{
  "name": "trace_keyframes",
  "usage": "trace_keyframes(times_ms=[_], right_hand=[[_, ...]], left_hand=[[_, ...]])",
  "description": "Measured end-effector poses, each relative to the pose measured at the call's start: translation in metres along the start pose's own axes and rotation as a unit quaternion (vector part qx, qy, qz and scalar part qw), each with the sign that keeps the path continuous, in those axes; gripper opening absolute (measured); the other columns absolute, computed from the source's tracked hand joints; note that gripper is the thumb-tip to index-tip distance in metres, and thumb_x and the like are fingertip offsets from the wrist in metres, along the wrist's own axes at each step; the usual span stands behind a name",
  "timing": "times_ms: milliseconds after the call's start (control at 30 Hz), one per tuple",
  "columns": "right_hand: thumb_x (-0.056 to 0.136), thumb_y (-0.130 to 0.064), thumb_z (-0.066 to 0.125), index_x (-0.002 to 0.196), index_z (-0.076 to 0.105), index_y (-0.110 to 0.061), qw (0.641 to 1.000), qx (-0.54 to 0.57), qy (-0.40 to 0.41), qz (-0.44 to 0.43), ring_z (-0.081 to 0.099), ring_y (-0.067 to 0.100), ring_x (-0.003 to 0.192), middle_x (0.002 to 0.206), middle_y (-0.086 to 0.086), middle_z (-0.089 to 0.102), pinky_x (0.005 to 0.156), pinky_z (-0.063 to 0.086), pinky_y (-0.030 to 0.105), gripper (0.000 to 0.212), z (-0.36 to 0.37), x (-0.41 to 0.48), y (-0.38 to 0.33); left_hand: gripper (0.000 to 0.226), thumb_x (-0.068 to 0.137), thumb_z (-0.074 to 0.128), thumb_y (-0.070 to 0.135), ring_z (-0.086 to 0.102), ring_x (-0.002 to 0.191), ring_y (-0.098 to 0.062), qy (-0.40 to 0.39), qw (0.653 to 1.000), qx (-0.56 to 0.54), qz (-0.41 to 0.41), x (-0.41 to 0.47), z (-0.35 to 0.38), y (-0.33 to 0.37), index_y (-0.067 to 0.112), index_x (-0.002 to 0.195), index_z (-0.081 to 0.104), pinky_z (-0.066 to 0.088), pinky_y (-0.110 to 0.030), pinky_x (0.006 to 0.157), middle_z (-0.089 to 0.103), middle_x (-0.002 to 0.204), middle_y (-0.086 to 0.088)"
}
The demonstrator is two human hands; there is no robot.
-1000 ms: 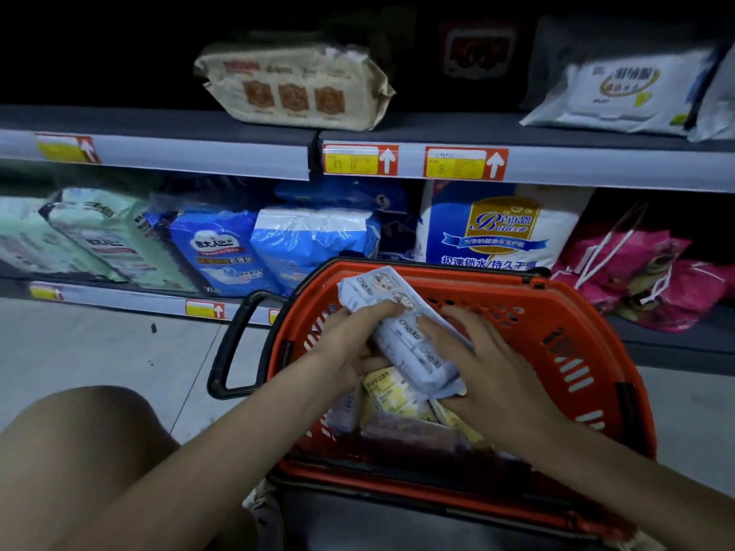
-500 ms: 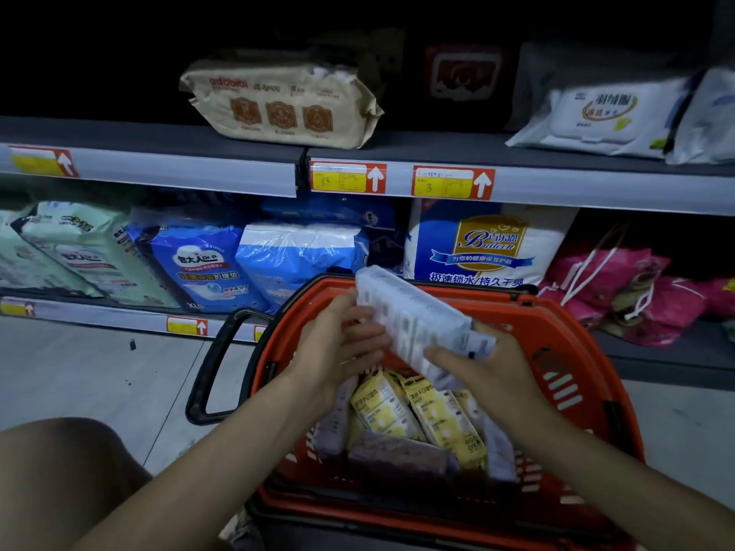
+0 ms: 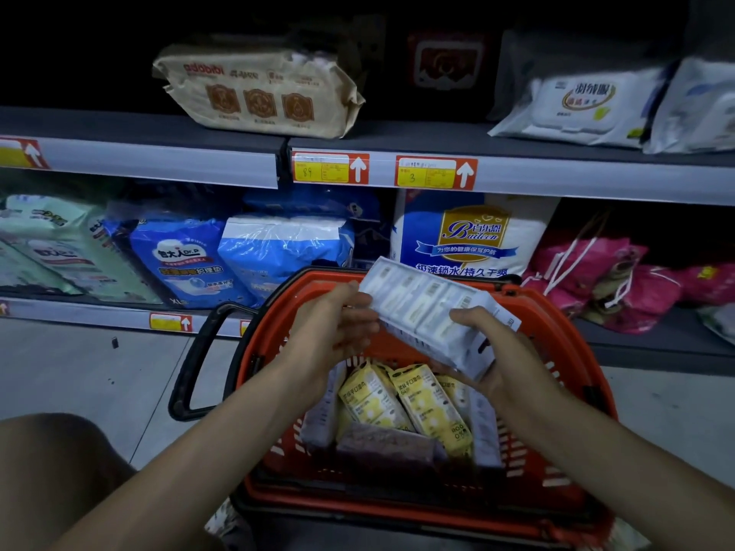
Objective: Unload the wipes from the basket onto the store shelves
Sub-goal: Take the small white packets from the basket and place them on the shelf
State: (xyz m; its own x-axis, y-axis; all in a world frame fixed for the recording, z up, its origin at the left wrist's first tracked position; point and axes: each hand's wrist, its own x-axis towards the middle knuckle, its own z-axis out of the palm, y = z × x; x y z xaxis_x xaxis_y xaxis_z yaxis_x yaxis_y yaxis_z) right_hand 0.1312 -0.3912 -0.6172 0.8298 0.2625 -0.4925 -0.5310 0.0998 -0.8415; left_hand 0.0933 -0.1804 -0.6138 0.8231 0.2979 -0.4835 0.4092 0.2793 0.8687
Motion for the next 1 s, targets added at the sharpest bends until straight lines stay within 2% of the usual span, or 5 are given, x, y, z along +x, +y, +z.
trace_keyframes(times_ms=[233, 333, 467, 767, 1000], right_hand=[[0.084, -0.028, 0.084, 0.111, 0.073, -0.001, 0.911, -0.237, 0.031, -0.337, 0.074, 0.028, 0.090, 0.099, 0.017, 0.076, 0.074, 0.063, 0.043, 0.040, -0.002, -0.007, -0.002], [0.083, -0.014, 0.083, 0.141, 0.063, -0.017, 0.805, -0.368, 0.022, -0.465, 0.067, 0.000, 0.108, 0.125, -0.002, 0.071, 0.081, 0.059, 0.019, 0.062, -0.003, -0.009, -0.002], [0.084, -0.023, 0.082, 0.146, 0.057, -0.018, 0.650, -0.522, 0.008, -0.552, 0.060, 0.017, 0.129, 0.146, 0.002, 0.059, 0.100, 0.056, 0.036, 0.068, -0.008, -0.009, -0.011], [0.084, 0.015, 0.062, 0.155, 0.040, -0.039, 0.707, -0.463, -0.050, -0.532, 0.035, 0.007, 0.149, 0.164, -0.012, 0.031, 0.110, 0.045, 0.019, 0.093, -0.003, -0.045, -0.059], [0.089, 0.012, 0.071, 0.148, 0.039, -0.057, 0.775, -0.335, -0.049, -0.534, 0.038, 0.002, 0.147, 0.159, -0.024, 0.037, 0.112, 0.038, 0.014, 0.096, 0.008, -0.076, -0.107]], left_hand=[[0.037, 0.098, 0.065, 0.051, 0.077, 0.102, -0.027, -0.082, 0.993, 0.033, 0.073, -0.014, 0.015, 0.005, 0.026, 0.126, 0.065, 0.063, -0.047, 0.091, 0.077, 0.114, -0.009], [0.048, 0.098, 0.060, 0.053, 0.075, 0.109, -0.029, -0.118, 0.989, 0.009, 0.083, -0.022, 0.022, 0.010, 0.021, 0.134, 0.062, 0.060, -0.049, 0.095, 0.076, 0.120, -0.011], [0.041, 0.102, 0.059, 0.035, 0.072, 0.115, -0.035, -0.107, 0.987, -0.028, 0.112, -0.029, 0.027, 0.014, 0.011, 0.136, 0.064, 0.057, -0.054, 0.098, 0.074, 0.126, -0.014], [0.038, 0.099, 0.066, 0.033, 0.069, 0.122, -0.018, -0.113, 0.960, 0.030, 0.255, -0.065, 0.034, 0.060, 0.030, 0.138, 0.065, 0.055, -0.045, 0.103, 0.072, 0.133, 0.008], [0.047, 0.096, 0.057, 0.048, 0.072, 0.108, -0.011, -0.144, 0.931, 0.068, 0.327, -0.094, 0.049, 0.126, 0.031, 0.140, 0.063, 0.061, -0.026, 0.076, 0.075, 0.122, 0.011]])
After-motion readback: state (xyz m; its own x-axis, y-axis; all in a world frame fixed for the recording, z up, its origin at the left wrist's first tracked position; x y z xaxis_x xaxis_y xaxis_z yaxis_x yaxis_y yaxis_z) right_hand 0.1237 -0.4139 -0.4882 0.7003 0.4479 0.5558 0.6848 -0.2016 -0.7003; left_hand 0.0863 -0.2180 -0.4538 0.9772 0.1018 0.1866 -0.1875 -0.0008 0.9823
